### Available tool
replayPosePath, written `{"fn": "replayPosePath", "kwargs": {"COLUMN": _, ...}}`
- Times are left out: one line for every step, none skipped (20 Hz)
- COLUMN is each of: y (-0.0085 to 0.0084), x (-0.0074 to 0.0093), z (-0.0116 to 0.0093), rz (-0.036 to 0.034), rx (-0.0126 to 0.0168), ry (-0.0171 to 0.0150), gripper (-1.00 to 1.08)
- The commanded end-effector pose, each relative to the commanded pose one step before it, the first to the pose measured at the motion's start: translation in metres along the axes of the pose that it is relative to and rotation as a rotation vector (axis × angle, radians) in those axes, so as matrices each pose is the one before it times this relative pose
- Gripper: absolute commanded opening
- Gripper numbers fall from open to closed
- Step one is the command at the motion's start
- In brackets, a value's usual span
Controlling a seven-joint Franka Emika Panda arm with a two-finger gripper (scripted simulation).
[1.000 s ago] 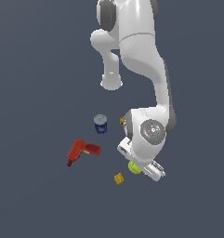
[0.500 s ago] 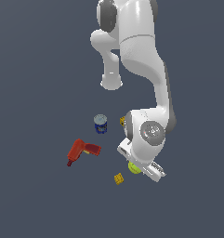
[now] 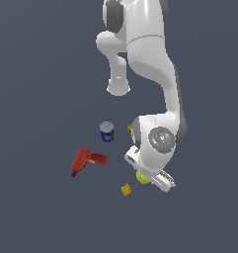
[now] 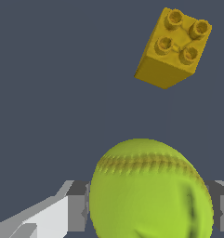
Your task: Pick up a designated object from a clutter of objects.
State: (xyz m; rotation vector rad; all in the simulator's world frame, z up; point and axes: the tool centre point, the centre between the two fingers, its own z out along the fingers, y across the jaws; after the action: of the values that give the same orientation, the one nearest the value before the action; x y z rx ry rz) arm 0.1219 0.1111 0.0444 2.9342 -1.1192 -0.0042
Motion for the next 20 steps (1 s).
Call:
{"fn": "replayPosePath", "kwargs": {"y": 0.00205, "x": -0.00059, "z": -0.00635, "rz": 0.00005, "rx": 0.00201, "ry": 0.00158, "gripper": -1.00}}
{"fn": "replayPosePath", "kwargs": {"y": 0.00161, "x": -0.00059, "z": -0.00285, "rz": 0.00010, "rx": 0.00027, "ry": -0.00039, "gripper": -1.00}}
{"fn": "replayPosePath", "kwargs": {"y": 0.00177, "x": -0.00076, "z": -0.00328, "rz": 0.00000, "rx": 0.00000, "ry": 0.00000, "gripper": -1.00}}
{"fn": "replayPosePath", "kwargs": {"y": 0.00199, "x": -0.00085, "z": -0.00368, "rz": 0.00000, "rx": 0.00000, "ry": 0.00000, "gripper": -1.00}}
{"fn": "replayPosePath", "kwargs": {"y": 0.00220, "x": -0.00095, "z": -0.00409, "rz": 0.00000, "rx": 0.00000, "ry": 0.00000, "gripper": -1.00}}
{"fn": "replayPosePath", "kwargs": {"y": 0.00242, "x": -0.00104, "z": -0.00450, "rz": 0.00000, "rx": 0.00000, "ry": 0.00000, "gripper": -1.00}}
{"fn": "replayPosePath", "kwargs": {"y": 0.00272, "x": -0.00103, "z": -0.00487, "rz": 0.00012, "rx": 0.00037, "ry": -0.00057, "gripper": -1.00}}
{"fn": "replayPosePath", "kwargs": {"y": 0.00287, "x": -0.00123, "z": -0.00534, "rz": 0.00000, "rx": 0.00000, "ry": 0.00000, "gripper": -1.00}}
{"fn": "replayPosePath", "kwargs": {"y": 0.00310, "x": -0.00133, "z": -0.00577, "rz": 0.00000, "rx": 0.00000, "ry": 0.00000, "gripper": -1.00}}
{"fn": "replayPosePath", "kwargs": {"y": 0.00341, "x": -0.00131, "z": -0.00615, "rz": 0.00012, "rx": 0.00037, "ry": -0.00057, "gripper": -1.00}}
{"fn": "replayPosePath", "kwargs": {"y": 0.00356, "x": -0.00152, "z": -0.00664, "rz": 0.00000, "rx": 0.00000, "ry": 0.00000, "gripper": -1.00}}
{"fn": "replayPosePath", "kwargs": {"y": 0.00379, "x": -0.00162, "z": -0.00709, "rz": 0.00000, "rx": 0.00000, "ry": 0.00000, "gripper": -1.00}}
{"fn": "replayPosePath", "kwargs": {"y": 0.00412, "x": -0.00160, "z": -0.00749, "rz": 0.00013, "rx": 0.00036, "ry": -0.00057, "gripper": -1.00}}
{"fn": "replayPosePath", "kwargs": {"y": 0.00423, "x": -0.00181, "z": -0.00794, "rz": 0.00000, "rx": 0.00000, "ry": 0.00000, "gripper": -1.00}}
{"fn": "replayPosePath", "kwargs": {"y": 0.00428, "x": -0.00182, "z": -0.00804, "rz": 0.00000, "rx": 0.00000, "ry": 0.00000, "gripper": -1.00}}
{"fn": "replayPosePath", "kwargs": {"y": 0.00440, "x": -0.00168, "z": -0.00803, "rz": 0.00013, "rx": 0.00035, "ry": -0.00058, "gripper": -1.00}}
{"fn": "replayPosePath", "kwargs": {"y": 0.00432, "x": -0.00182, "z": -0.00814, "rz": 0.00000, "rx": 0.00000, "ry": 0.00000, "gripper": -1.00}}
{"fn": "replayPosePath", "kwargs": {"y": 0.00433, "x": -0.00182, "z": -0.00818, "rz": 0.00000, "rx": 0.00000, "ry": 0.00000, "gripper": -1.00}}
{"fn": "replayPosePath", "kwargs": {"y": 0.00447, "x": -0.00165, "z": -0.00815, "rz": 0.00016, "rx": 0.00033, "ry": -0.00058, "gripper": -1.00}}
{"fn": "replayPosePath", "kwargs": {"y": 0.00437, "x": -0.00181, "z": -0.00828, "rz": 0.00000, "rx": 0.00000, "ry": 0.00000, "gripper": -1.00}}
